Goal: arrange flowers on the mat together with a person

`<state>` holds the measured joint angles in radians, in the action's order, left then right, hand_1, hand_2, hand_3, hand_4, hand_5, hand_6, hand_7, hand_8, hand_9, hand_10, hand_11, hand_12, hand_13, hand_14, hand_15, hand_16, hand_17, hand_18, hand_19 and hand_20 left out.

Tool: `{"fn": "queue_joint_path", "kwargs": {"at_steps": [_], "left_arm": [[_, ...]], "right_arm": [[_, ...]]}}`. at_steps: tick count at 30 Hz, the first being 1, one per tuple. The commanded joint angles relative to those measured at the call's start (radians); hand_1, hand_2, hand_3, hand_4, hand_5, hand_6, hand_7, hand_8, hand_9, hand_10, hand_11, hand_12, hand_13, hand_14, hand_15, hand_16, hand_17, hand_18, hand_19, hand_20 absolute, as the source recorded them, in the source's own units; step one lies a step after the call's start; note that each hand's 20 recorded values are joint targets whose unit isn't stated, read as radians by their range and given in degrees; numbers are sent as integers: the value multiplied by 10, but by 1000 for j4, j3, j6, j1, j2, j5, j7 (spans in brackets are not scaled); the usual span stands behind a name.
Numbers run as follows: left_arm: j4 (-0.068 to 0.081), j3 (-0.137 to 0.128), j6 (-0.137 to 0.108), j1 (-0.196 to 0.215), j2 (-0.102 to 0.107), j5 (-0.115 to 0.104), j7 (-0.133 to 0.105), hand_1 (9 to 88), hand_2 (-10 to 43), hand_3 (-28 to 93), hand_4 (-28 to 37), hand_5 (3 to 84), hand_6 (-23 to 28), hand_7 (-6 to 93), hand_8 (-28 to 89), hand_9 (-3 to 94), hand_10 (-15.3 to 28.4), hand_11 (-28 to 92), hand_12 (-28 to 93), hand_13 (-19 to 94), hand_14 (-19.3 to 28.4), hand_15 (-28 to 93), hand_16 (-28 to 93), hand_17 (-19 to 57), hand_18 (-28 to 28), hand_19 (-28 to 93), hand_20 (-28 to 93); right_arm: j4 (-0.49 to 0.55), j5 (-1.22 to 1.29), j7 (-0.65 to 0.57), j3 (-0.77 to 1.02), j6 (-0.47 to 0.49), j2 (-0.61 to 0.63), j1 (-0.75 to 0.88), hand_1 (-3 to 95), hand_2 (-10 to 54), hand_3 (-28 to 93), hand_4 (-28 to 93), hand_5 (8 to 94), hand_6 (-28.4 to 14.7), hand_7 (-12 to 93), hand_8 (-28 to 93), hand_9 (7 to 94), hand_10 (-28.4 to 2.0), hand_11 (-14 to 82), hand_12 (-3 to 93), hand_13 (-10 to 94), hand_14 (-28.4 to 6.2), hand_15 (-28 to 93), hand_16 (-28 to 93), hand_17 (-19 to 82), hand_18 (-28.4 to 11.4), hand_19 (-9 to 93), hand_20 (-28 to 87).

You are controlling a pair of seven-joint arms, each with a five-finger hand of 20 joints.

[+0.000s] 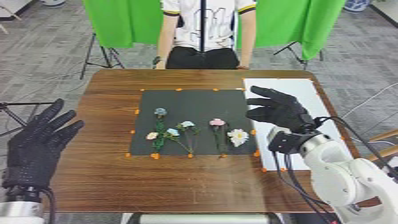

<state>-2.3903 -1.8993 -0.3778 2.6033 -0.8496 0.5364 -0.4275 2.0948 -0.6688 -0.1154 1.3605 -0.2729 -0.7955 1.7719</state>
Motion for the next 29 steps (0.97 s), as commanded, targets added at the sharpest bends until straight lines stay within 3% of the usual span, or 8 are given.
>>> {"fn": "queue_joint_path", "kwargs": {"at_steps": [1, 18, 19, 22, 29], "left_arm": [[-1, 7, 3, 15, 0, -3, -14, 206, 79, 752, -263, 335, 60, 90, -80, 305, 151, 171, 118, 200, 219, 429, -52, -93, 168, 361, 158], [-7, 3, 11, 12, -11, 10, -1, 206, 79, 753, -265, 335, 61, 90, -80, 305, 152, 172, 119, 201, 219, 429, -53, -93, 168, 361, 159], [-6, 5, 9, 12, -8, 8, -9, 206, 79, 752, -265, 335, 61, 89, -80, 305, 152, 172, 118, 201, 219, 429, -53, -93, 168, 361, 159], [-7, 4, 13, 8, -14, 14, 4, 206, 79, 752, -264, 335, 61, 89, -80, 305, 152, 171, 118, 201, 219, 429, -53, -93, 168, 362, 159], [-7, 4, 14, 8, -17, 14, 6, 206, 80, 751, -264, 335, 60, 88, -79, 305, 153, 171, 119, 201, 219, 430, -52, -93, 170, 367, 162]], "right_arm": [[7, 13, 21, -4, -6, 5, -1, 297, -12, 772, -261, 544, 30, 159, -134, 553, -146, 150, 147, 497, -153, 464, 117, 129, -239, 529, 144], [8, 12, 23, 1, -2, 3, 4, 294, -9, 771, -263, 548, 30, 160, -135, 555, -146, 151, 146, 497, -154, 465, 117, 127, -240, 530, 146], [6, 14, 23, -2, -1, 3, 0, 295, -9, 771, -263, 548, 30, 160, -135, 555, -145, 151, 146, 497, -154, 465, 117, 127, -240, 530, 146], [8, 13, 21, -1, -4, 1, 3, 295, -9, 770, -262, 549, 30, 160, -135, 555, -145, 151, 146, 497, -153, 465, 117, 127, -239, 530, 146], [12, 13, 22, 8, -3, -1, 14, 295, -9, 770, -262, 550, 31, 161, -136, 556, -146, 150, 146, 498, -153, 464, 118, 127, -239, 529, 147]]}}
